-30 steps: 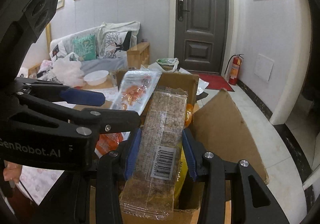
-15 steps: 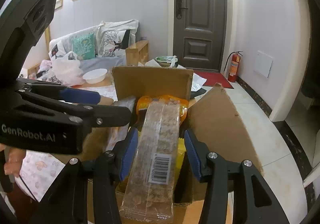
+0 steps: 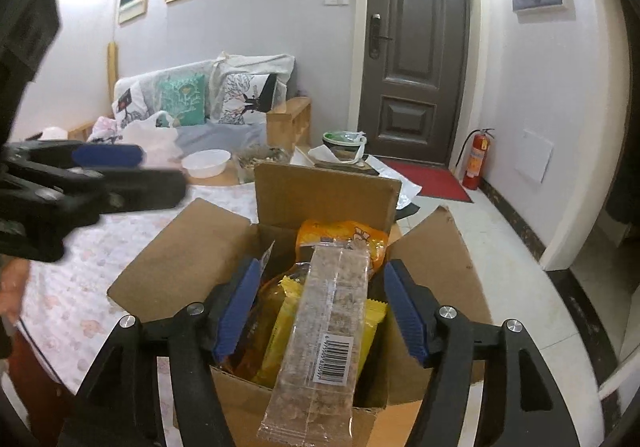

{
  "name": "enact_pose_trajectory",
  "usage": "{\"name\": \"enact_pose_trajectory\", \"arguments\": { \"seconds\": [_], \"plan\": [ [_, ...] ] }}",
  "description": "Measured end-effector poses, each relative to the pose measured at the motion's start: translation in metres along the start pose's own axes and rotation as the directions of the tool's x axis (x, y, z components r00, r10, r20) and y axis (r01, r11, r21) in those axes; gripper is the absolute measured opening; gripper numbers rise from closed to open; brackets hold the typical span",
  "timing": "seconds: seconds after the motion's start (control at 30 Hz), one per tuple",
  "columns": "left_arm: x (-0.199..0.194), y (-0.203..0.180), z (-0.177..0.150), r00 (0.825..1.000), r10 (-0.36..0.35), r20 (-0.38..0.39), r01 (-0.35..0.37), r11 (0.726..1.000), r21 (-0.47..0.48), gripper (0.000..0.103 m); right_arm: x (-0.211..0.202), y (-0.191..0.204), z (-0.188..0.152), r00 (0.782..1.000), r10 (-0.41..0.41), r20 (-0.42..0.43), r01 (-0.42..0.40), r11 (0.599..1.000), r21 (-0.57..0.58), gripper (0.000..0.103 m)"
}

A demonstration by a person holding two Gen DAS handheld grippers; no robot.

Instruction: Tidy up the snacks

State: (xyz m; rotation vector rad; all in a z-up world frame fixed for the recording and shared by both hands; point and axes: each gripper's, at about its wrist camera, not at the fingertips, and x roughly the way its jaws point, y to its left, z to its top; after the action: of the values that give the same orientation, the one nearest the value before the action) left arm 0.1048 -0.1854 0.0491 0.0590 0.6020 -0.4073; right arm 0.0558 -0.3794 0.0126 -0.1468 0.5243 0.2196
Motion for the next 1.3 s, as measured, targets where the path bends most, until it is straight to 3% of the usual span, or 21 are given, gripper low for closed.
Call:
{"name": "enact_pose_trajectory", "arguments": {
  "seconds": [0.13, 0.23, 0.37, 0.43, 0.47, 0.77, 0.87, 1.0, 1.17, 1.3],
  "plan": [
    [-0.017, 0.004, -0.007, 1.0, -0.001, 0.027, 0.001, 1.0, -0.003, 0.088, -0.004, -0.007, -0.009, 1.0, 0.0, -0.03, 0.001, 1.0, 0.023, 0.061],
    [-0.025, 0.006, -0.014, 0.999, -0.01, 0.054, 0.01, 1.0, -0.013, 0.097, -0.009, -0.011, -0.02, 0.999, 0.014, -0.052, -0.012, 0.999, 0.036, 0.061],
    [-0.029, 0.007, -0.022, 0.998, -0.022, 0.058, 0.023, 1.0, -0.02, 0.097, 0.002, -0.009, -0.031, 0.992, 0.033, -0.123, -0.028, 0.999, 0.044, 0.06],
    [-0.028, 0.007, -0.024, 0.998, -0.025, 0.053, 0.026, 0.999, -0.02, 0.097, 0.012, -0.007, -0.036, 0.986, 0.041, -0.16, -0.034, 0.998, 0.045, 0.041],
    [-0.028, 0.008, -0.025, 0.998, -0.023, 0.051, 0.024, 0.999, -0.021, 0.097, 0.016, -0.008, -0.036, 0.984, 0.052, -0.171, -0.043, 0.997, 0.057, 0.037],
    [-0.024, 0.017, -0.025, 0.998, -0.018, 0.053, 0.021, 0.999, -0.041, 0.097, 0.034, -0.012, -0.011, 0.99, 0.052, -0.133, -0.041, 0.996, 0.081, 0.036],
    [-0.023, 0.019, -0.026, 0.999, -0.019, 0.05, 0.021, 0.999, -0.044, 0.097, 0.045, -0.009, -0.008, 0.984, 0.038, -0.174, -0.026, 0.997, 0.068, 0.038],
    [-0.023, 0.021, -0.026, 0.999, -0.015, 0.049, 0.018, 0.999, -0.052, 0.097, 0.04, -0.005, -0.007, 0.985, 0.007, -0.173, 0.001, 0.999, 0.046, 0.049],
    [-0.028, 0.024, -0.029, 0.997, 0.021, 0.072, -0.016, 0.997, -0.072, 0.102, 0.025, -0.002, -0.004, 0.991, 0.01, -0.137, -0.005, 0.999, 0.038, 0.053],
    [-0.038, 0.027, -0.035, 0.986, 0.14, 0.086, -0.131, 0.986, -0.103, 0.102, -0.006, 0.008, 0.004, 0.998, 0.065, -0.017, -0.065, 0.998, 0.004, 0.076]
  ]
}}
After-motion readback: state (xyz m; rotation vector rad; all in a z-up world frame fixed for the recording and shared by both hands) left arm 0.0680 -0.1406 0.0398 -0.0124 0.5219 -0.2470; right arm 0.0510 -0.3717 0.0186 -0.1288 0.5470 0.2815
